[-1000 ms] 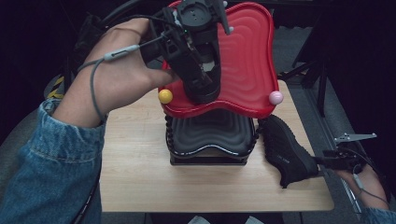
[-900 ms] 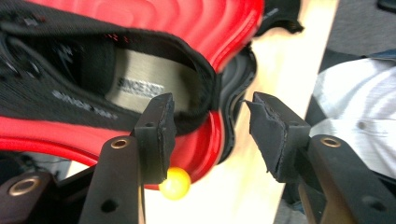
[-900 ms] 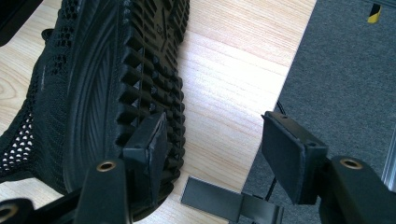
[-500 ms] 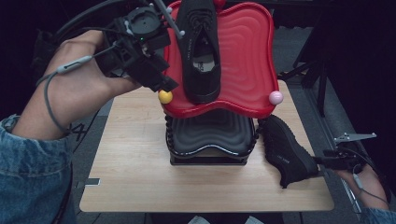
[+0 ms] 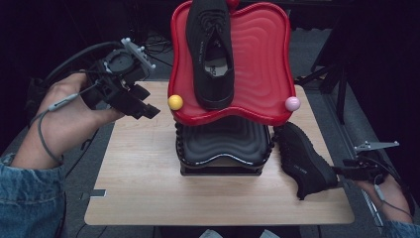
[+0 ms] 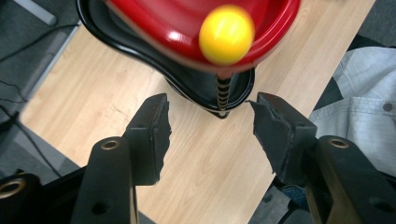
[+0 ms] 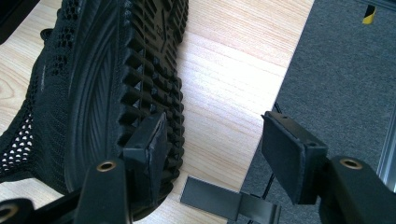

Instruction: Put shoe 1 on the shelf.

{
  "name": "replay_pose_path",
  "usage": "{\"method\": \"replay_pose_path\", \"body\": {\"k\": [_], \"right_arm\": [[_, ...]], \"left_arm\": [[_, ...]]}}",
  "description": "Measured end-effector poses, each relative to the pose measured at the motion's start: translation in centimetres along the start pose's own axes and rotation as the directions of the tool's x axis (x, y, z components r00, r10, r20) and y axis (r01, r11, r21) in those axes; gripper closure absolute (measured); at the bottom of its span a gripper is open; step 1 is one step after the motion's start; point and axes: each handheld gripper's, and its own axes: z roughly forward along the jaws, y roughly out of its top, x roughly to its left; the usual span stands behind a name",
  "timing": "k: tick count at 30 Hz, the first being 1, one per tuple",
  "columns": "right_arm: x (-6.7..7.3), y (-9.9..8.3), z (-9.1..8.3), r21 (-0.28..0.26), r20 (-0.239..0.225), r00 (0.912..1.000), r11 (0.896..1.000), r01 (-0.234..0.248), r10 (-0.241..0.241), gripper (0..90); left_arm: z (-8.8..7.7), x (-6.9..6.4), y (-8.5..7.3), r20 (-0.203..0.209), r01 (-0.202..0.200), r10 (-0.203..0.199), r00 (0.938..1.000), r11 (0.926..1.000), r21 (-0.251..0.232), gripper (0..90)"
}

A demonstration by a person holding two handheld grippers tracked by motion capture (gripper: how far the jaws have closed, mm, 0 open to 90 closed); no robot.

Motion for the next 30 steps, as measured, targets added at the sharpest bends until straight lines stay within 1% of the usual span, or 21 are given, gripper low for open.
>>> {"method": "replay_pose_path", "body": {"k": [1,3,4,6,7,8,9,10,11,12,13,14,15,20,23,24,25,26,28,29,30], "right_arm": [[0.1,0.0,0.0,0.000,0.001,1.0000,1.000,0.001,-0.001,41.3],[0.1,0.0,0.0,-0.002,0.003,1.0000,1.000,0.005,-0.005,41.3],[0.1,0.0,0.0,-0.002,0.003,1.0000,1.000,0.005,-0.005,41.3],[0.1,0.1,0.0,-0.001,0.004,1.0000,1.000,0.005,-0.005,41.3],[0.1,0.1,0.0,-0.002,0.005,1.0000,1.000,0.007,-0.007,41.3],[0.1,0.1,0.0,-0.002,0.005,1.0000,1.000,0.007,-0.007,41.3],[0.1,0.1,0.0,-0.002,0.005,1.0000,1.000,0.007,-0.007,41.3],[0.1,0.1,-0.1,0.000,0.004,1.0000,1.000,0.008,-0.008,41.3],[0.1,0.1,-0.1,0.000,0.004,1.0000,1.000,0.008,-0.008,41.3],[0.1,0.1,0.0,-0.002,0.004,1.0000,1.000,0.006,-0.006,41.3],[0.1,0.0,0.0,-0.003,0.005,1.0000,1.000,0.007,-0.007,41.3],[0.1,0.1,-0.1,0.004,0.005,0.9999,1.000,0.011,-0.012,41.3],[0.1,0.1,-0.1,0.004,0.005,0.9999,1.000,0.012,-0.012,41.3],[0.0,0.0,-0.1,0.001,0.002,1.0000,1.000,0.006,-0.006,41.2],[0.0,0.0,-0.2,-0.003,-0.004,0.9999,1.000,0.013,-0.013,41.2],[0.0,0.0,-0.3,-0.002,-0.005,1.0000,1.000,0.003,-0.003,41.1],[0.0,0.1,-0.5,-0.012,-0.010,0.9999,1.000,0.003,-0.003,41.0],[0.1,0.1,-0.6,-0.016,-0.010,0.9999,1.000,0.011,-0.011,41.0],[0.2,0.2,-0.8,-0.021,-0.011,0.9999,1.000,0.011,-0.011,41.0],[0.2,0.3,-0.9,-0.024,-0.010,0.9999,1.000,0.014,-0.014,41.0],[0.3,0.3,-0.9,-0.029,-0.009,0.9998,0.999,0.019,-0.020,41.0]], "left_arm": [[0.8,0.3,-0.7,0.001,0.012,-0.012,0.9999,0.9999,0.012,44.8],[1.4,0.6,-1.2,-0.002,0.027,-0.027,0.9996,0.9996,0.011,44.4],[1.4,0.6,-1.2,-0.002,0.027,-0.027,0.9996,0.9996,0.011,44.4],[2.4,0.8,-2.0,0.013,0.054,-0.054,0.9985,0.9986,0.000,44.4],[3.1,0.9,-2.4,0.014,0.060,-0.060,0.9981,0.9982,0.000,44.0],[3.1,0.9,-2.4,0.014,0.060,-0.060,0.9981,0.9982,0.000,43.5],[3.7,0.9,-2.8,0.017,0.063,-0.063,0.9979,0.9980,-0.001,43.5],[4.5,1.0,-3.4,0.036,0.067,-0.067,0.9971,0.9977,-0.005,43.2],[4.5,1.0,-3.4,0.036,0.067,-0.067,0.9971,0.9977,-0.005,43.2],[5.1,1.1,-3.8,0.050,0.075,-0.074,0.9960,0.9970,-0.016,43.2],[5.6,1.2,-4.0,0.055,0.078,-0.077,0.9955,0.9969,-0.011,43.2],[6.5,1.4,-4.5,0.054,0.089,-0.089,0.9946,0.9960,-0.002,43.2],[6.9,1.5,-4.7,0.055,0.096,-0.096,0.9939,0.9954,0.001,42.9],[7.9,1.5,-5.4,0.059,0.109,-0.109,0.9923,0.9940,0.000,42.6],[8.6,1.3,-5.9,0.054,0.117,-0.117,0.9917,0.9931,0.003,42.3],[8.9,1.2,-6.1,0.055,0.124,-0.124,0.9908,0.9923,0.003,42.2],[9.1,1.2,-6.3,0.049,0.127,-0.127,0.9907,0.9919,0.005,42.2],[9.9,1.0,-6.7,0.045,0.141,-0.141,0.9890,0.9900,0.007,42.1],[10.7,0.8,-7.2,0.044,0.147,-0.147,0.9881,0.9891,0.011,41.9],[10.7,0.8,-7.2,0.044,0.147,-0.147,0.9881,0.9891,0.011,41.6],[11.3,0.8,-7.5,0.048,0.152,-0.153,0.9871,0.9883,0.011,41.5]]}}
